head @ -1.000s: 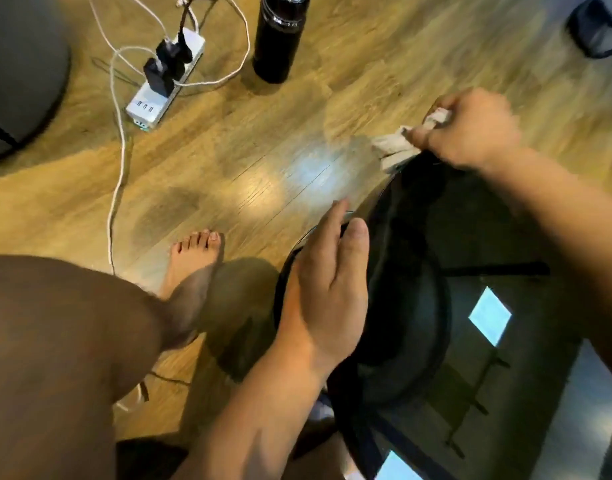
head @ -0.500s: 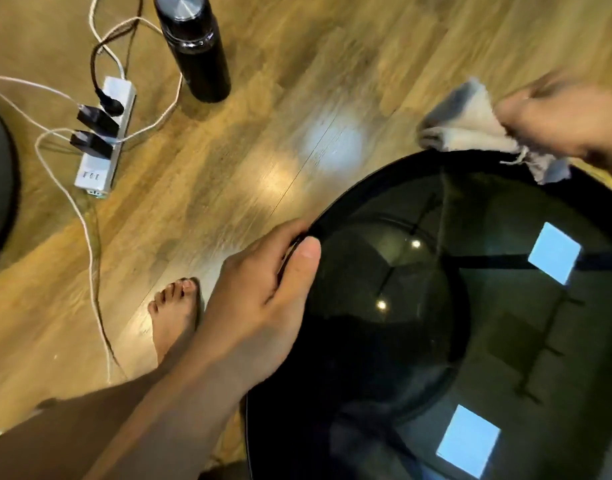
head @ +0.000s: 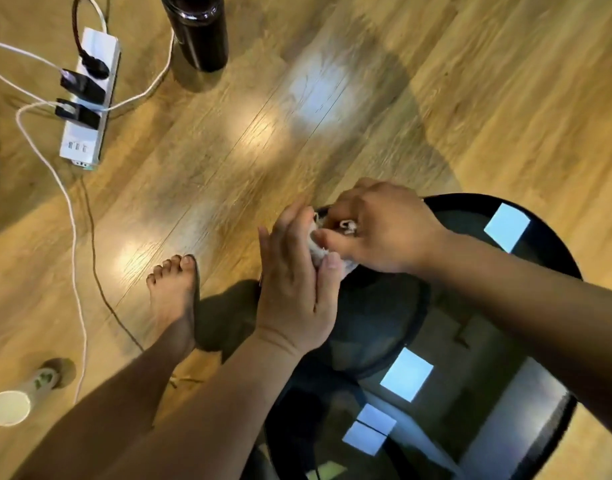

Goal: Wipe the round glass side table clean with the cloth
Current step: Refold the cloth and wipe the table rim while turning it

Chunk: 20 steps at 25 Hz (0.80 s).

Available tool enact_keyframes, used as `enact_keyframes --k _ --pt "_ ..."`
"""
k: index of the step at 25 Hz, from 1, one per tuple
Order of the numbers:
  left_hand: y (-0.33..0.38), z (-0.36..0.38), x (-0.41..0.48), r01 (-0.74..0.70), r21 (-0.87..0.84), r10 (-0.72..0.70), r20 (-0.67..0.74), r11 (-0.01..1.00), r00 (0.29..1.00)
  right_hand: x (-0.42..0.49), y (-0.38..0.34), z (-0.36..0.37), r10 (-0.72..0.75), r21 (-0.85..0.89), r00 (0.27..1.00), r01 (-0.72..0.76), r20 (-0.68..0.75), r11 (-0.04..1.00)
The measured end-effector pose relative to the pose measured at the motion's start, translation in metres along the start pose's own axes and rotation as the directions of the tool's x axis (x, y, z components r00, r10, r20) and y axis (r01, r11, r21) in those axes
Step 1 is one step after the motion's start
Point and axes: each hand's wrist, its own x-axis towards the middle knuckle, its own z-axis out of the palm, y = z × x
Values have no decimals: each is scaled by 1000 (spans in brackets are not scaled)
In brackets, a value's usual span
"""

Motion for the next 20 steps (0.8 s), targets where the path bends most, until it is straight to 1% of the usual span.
enact_keyframes --k 1,2,3,4,5,6,7,8,9,11,12,13,14,15,16,17,18,19,20 --pt "-1 0 0 5 22 -6 28 1000 1000 4 24 -7 123 45 992 -123 -4 991" --pt "-2 0 0 21 35 -23 52 999 998 8 54 -15 273 107 962 -270 -18 957" --pt "-2 -1 0 44 41 -47 72 998 996 10 81 -24 440 140 898 -437 9 889" --pt "-2 -2 0 64 37 -67 85 997 994 8 103 -31 577 103 815 -579 53 809" --pt "-2 -2 1 73 29 -75 90 997 993 4 119 -37 673 15 733 -677 96 736" --pt "-3 -1 1 72 24 -74 88 997 993 1 126 -39 719 -54 684 -719 124 693" --pt "-5 0 1 72 27 -74 88 997 993 3 125 -38 731 -77 670 -728 131 681" --pt "-6 -1 1 73 33 -76 91 997 993 10 116 -35 709 -63 693 -708 129 703" --pt "-6 -1 2 74 39 -77 96 997 992 18 100 -32 658 -50 741 -658 131 751" --pt "-4 -1 3 71 36 -75 106 997 992 32 49 -24 477 -70 871 -472 121 879" --pt "-3 -2 3 68 31 -71 104 997 992 36 21 -16 348 -104 926 -335 147 936" --pt "-2 -3 2 59 25 -61 98 998 993 37 -5 -7 212 -135 958 -188 194 973" --pt "-3 -3 1 52 16 -54 92 999 994 35 -26 -1 115 -152 964 -80 241 985" --pt "-5 -3 1 51 20 -53 94 999 994 34 -32 1 56 -129 964 -23 261 991" --pt "-5 -2 2 48 41 -52 110 998 993 31 -23 -2 40 -62 967 -25 250 998" --pt "-4 -1 3 42 71 -51 133 997 990 27 -6 -8 58 28 978 -65 199 997" --pt "-4 -1 4 33 93 -48 163 995 986 20 19 -15 134 132 983 -150 126 980" --pt "-2 -1 4 39 96 -58 205 995 977 11 49 -21 263 243 964 -260 22 934" --pt "0 -4 6 75 81 -94 263 994 960 -5 83 -24 433 327 899 -392 -63 860"
